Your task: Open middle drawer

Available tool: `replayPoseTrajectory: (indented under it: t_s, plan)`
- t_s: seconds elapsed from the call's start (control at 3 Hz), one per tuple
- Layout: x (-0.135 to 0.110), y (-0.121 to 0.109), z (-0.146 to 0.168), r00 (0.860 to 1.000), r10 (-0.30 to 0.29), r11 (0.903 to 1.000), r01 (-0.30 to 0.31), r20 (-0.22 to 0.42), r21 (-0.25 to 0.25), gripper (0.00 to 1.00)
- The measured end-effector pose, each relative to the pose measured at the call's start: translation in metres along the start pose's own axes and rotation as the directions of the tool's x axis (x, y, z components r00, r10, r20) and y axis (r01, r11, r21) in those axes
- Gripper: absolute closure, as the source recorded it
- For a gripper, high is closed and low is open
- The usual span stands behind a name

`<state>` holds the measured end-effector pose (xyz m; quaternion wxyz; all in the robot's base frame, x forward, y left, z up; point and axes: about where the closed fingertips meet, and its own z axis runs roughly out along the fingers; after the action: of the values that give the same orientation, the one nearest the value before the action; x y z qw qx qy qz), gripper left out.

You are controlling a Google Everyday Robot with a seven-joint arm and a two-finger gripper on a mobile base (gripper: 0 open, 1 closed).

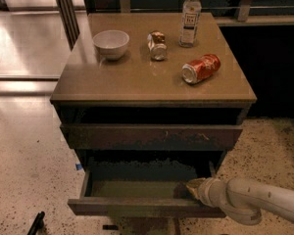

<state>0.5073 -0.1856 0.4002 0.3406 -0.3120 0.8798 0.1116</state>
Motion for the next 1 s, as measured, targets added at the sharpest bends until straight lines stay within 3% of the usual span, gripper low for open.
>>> replayPoseTrajectory:
  t_s: [0.33, 0.67, 1.0]
  plan:
    - [0.021, 0.019, -0.02, 1.0, 0.001, 0.9955, -0.004, -0.029, -0.094, 1.0]
    - [0.02, 0.019, -0.021, 1.0, 0.001, 0.9955, -0.004, -0.029, -0.094, 1.0]
    - [0.029, 0.037, -0.037, 1.0, 0.0, 0.987, -0.005, -0.027, -0.161, 1.0]
